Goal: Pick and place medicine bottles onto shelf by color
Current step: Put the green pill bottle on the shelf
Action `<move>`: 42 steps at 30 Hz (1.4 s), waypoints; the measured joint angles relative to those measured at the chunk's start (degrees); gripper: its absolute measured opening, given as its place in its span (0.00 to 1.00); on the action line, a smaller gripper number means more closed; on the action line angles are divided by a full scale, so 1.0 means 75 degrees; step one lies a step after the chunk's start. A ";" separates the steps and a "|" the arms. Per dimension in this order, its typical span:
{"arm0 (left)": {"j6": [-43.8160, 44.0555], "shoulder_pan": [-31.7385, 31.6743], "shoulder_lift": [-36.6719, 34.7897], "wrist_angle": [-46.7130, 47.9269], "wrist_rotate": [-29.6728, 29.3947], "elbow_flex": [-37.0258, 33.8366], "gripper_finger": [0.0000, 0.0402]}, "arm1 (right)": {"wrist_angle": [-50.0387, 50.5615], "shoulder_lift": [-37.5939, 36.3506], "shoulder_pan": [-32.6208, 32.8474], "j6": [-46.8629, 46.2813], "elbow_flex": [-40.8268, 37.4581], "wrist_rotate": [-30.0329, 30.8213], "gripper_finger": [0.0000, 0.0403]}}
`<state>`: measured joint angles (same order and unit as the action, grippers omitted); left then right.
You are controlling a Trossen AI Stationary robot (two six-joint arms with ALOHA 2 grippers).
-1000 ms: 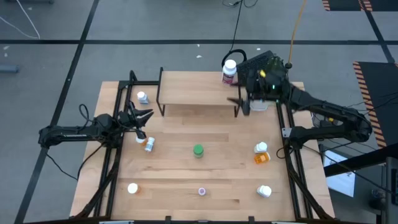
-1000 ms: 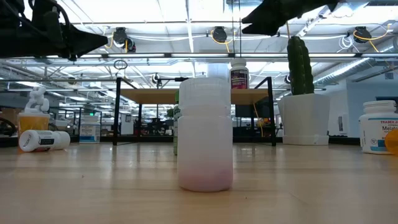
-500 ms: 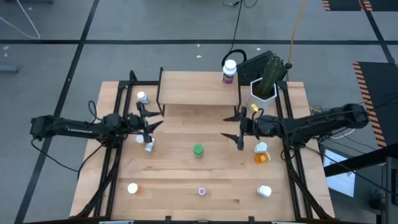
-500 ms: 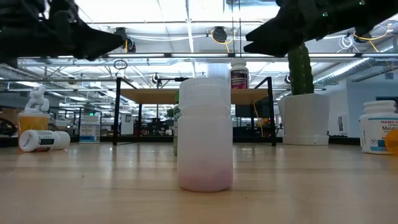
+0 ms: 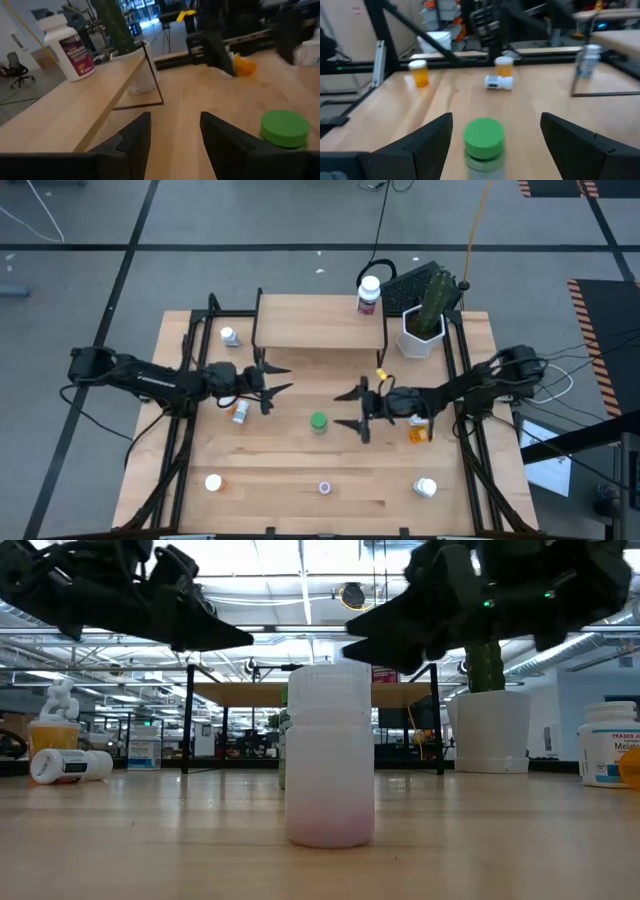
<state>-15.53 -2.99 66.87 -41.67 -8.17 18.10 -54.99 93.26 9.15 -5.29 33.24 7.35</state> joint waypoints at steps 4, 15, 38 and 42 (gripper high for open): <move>-0.0032 -0.0119 0.0341 -0.0025 -0.0037 0.0182 0.44 | 0.0188 0.0959 0.0151 0.0416 0.0787 -0.0203 0.73; -0.0114 -0.0399 0.0309 -0.0038 -0.0051 0.0187 0.44 | 0.0299 0.1954 0.0416 -0.0167 0.1631 0.1411 0.73; -0.0265 -0.0457 0.0309 -0.0259 -0.0050 0.0187 0.44 | 0.0833 0.1971 0.0486 -0.0247 0.1634 0.1516 0.58; -0.0231 -0.0457 0.0309 -0.0251 -0.0050 0.0187 0.44 | 0.0939 0.1966 0.0325 -0.0263 0.1637 0.0785 0.50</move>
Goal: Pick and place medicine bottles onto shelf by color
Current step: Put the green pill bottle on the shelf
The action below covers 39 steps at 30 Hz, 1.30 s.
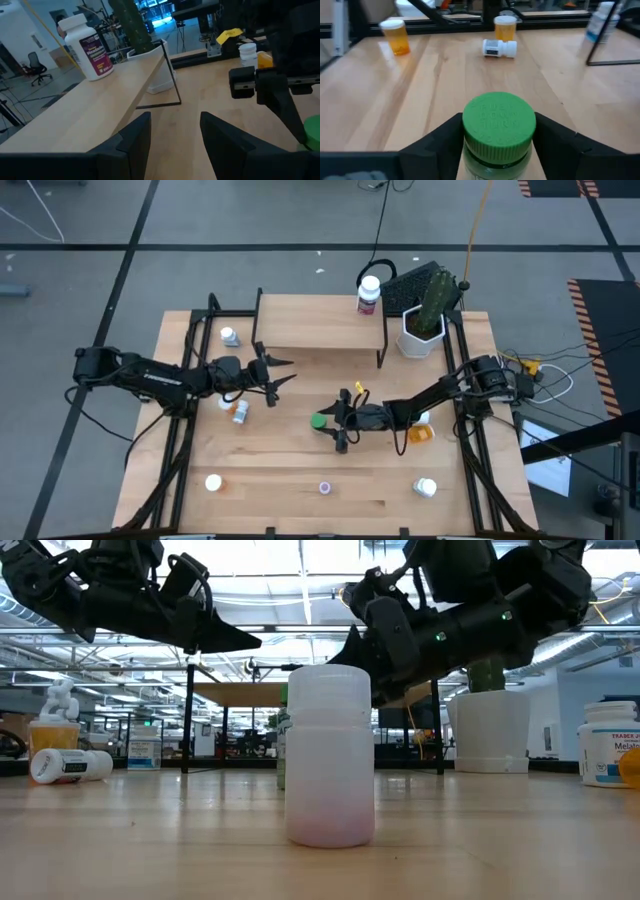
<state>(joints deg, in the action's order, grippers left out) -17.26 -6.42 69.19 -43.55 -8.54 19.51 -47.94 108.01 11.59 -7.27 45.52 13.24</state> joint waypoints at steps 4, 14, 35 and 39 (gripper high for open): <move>0.0000 0.0000 0.0000 0.0010 0.0000 0.0000 0.44 | 0.0351 -0.0336 -0.0169 0.0144 -0.0003 -0.0723 0.48; 0.0062 0.0000 0.0000 0.0017 -0.0002 0.0000 0.44 | 0.4194 -0.3962 -0.1378 0.1549 -0.0003 -0.1090 0.49; 0.0132 -0.0350 0.0000 -0.0017 -0.0019 -0.0002 0.44 | 0.6080 -0.5264 -0.6468 0.2354 0.0755 -0.4019 0.49; 0.0015 -0.0350 0.0000 -0.0015 -0.0020 -0.0003 0.44 | 0.6118 -0.4870 -0.6864 0.2340 0.0881 -0.4314 0.49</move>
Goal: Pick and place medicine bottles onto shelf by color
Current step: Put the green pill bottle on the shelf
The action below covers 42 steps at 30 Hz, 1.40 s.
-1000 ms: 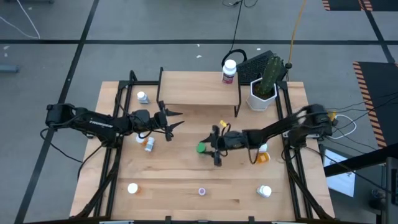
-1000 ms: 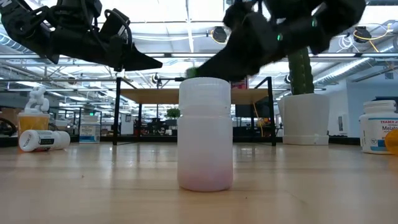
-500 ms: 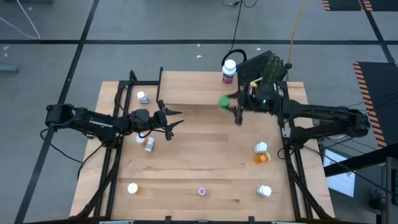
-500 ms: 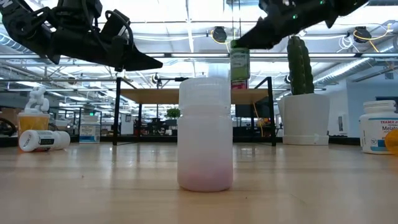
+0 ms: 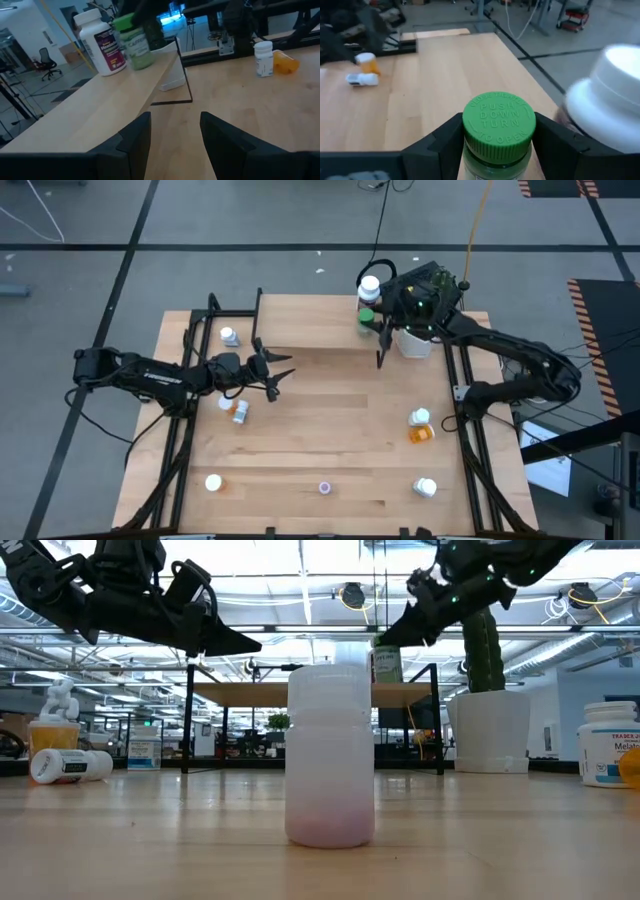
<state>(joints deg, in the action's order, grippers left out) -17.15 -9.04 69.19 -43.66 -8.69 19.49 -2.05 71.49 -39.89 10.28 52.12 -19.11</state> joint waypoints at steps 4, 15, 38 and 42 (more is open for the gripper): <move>-0.0027 0.0000 0.0000 0.0006 0.0001 0.0000 0.44 | -0.0130 0.0251 -0.0258 -0.0052 0.0037 -0.0109 0.49; -0.0154 0.0000 0.0000 0.0009 0.0002 0.0000 0.44 | -0.0212 0.0384 -0.0593 -0.0012 0.0040 -0.0143 0.50; 0.0023 0.0000 0.0003 0.0259 0.0000 -0.0006 0.44 | 0.0095 -0.1023 -0.0015 0.0099 -0.0001 -0.0052 0.59; 0.0119 0.0003 0.0003 0.0263 0.0000 -0.0006 0.44 | 0.0401 -0.1448 0.0457 -0.0076 -0.0001 0.0381 0.59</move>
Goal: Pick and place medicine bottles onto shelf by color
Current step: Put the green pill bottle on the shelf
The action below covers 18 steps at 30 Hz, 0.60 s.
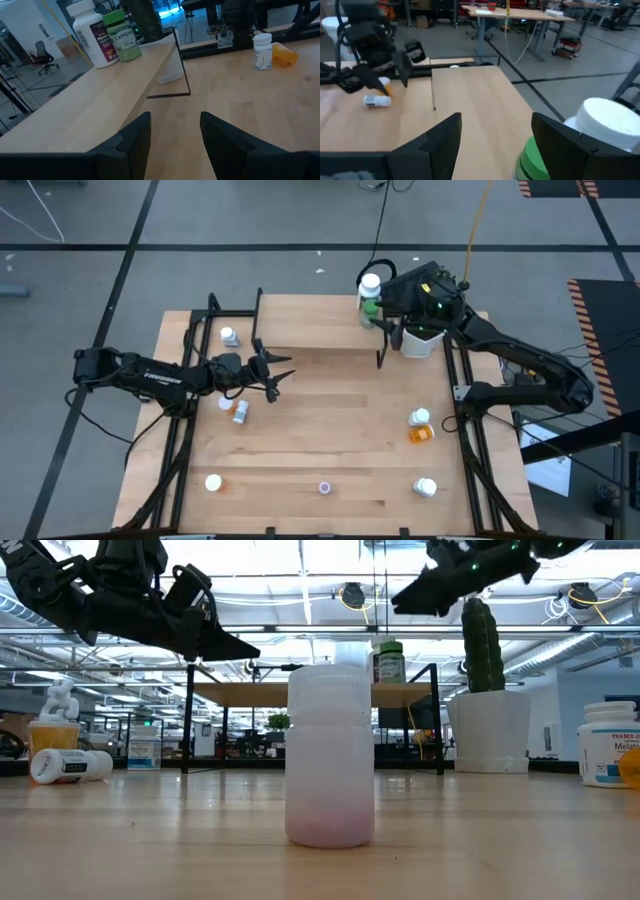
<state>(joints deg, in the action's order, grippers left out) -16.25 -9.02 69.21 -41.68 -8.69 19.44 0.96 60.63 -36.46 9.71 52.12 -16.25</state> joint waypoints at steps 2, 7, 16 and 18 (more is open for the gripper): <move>0.0046 0.0006 0.0000 0.0002 0.0000 0.0000 0.44 | 0.0177 -0.0104 0.0301 -0.0161 -0.0003 0.0803 0.59; 0.0245 0.0006 0.0000 0.0008 0.0000 0.0000 0.44 | 0.0235 -0.0026 0.0916 -0.0393 -0.0399 0.2583 0.55; 0.0185 0.0012 0.0000 -0.0004 0.0000 0.0000 0.44 | -0.0132 0.0184 0.0906 -0.0143 -0.0688 0.3319 0.40; 0.0124 0.0012 0.0000 -0.0007 0.0000 0.0000 0.44 | -0.0223 0.0256 0.0816 -0.0073 -0.0688 0.3176 0.38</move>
<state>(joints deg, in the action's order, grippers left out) -15.33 -8.93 69.21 -41.74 -8.69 19.44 -0.72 62.55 -30.34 9.16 46.96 7.57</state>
